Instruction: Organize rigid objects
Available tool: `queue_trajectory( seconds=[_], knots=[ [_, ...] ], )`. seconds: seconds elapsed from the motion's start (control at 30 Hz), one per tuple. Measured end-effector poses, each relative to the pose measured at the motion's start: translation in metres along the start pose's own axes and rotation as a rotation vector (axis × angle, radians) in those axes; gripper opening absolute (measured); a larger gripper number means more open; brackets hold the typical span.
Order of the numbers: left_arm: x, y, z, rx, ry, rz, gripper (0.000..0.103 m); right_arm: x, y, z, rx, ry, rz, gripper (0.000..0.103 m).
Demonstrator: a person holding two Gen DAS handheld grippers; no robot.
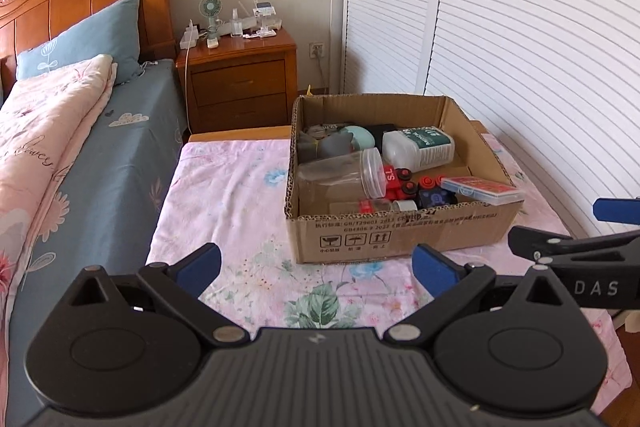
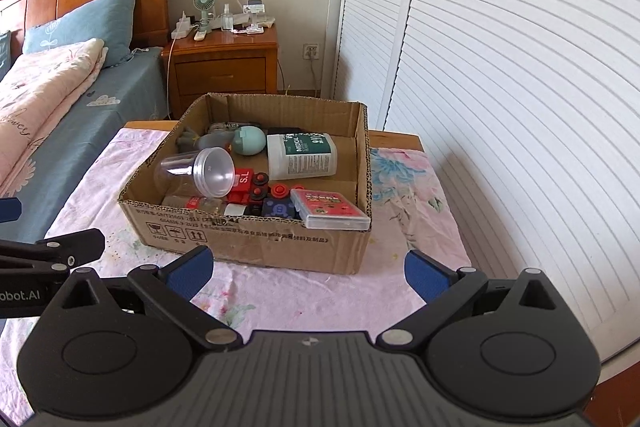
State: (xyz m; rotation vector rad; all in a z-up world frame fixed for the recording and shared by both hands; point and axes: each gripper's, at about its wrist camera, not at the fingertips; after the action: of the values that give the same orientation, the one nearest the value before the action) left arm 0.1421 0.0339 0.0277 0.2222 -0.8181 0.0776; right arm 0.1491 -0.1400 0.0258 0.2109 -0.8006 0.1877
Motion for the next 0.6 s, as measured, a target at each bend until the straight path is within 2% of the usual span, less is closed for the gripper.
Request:
queue_trajectory(
  seconds=[0.6],
  knots=[
    [0.0004,-0.0043,0.0074,0.024,-0.002,-0.014,0.101,-0.0013,-0.0033,0.0016,-0.003,-0.004,-0.011,0.103]
  ],
)
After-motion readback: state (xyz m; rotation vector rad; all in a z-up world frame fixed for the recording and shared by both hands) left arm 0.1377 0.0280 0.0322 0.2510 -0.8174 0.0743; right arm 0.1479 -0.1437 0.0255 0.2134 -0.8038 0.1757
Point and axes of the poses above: each gripper's, at about its wrist camera, not at the fingertips, and z roughly against the way its jaws point, y to its left, x to its top, and after that the axes turned 14 degrees about x, right-handed
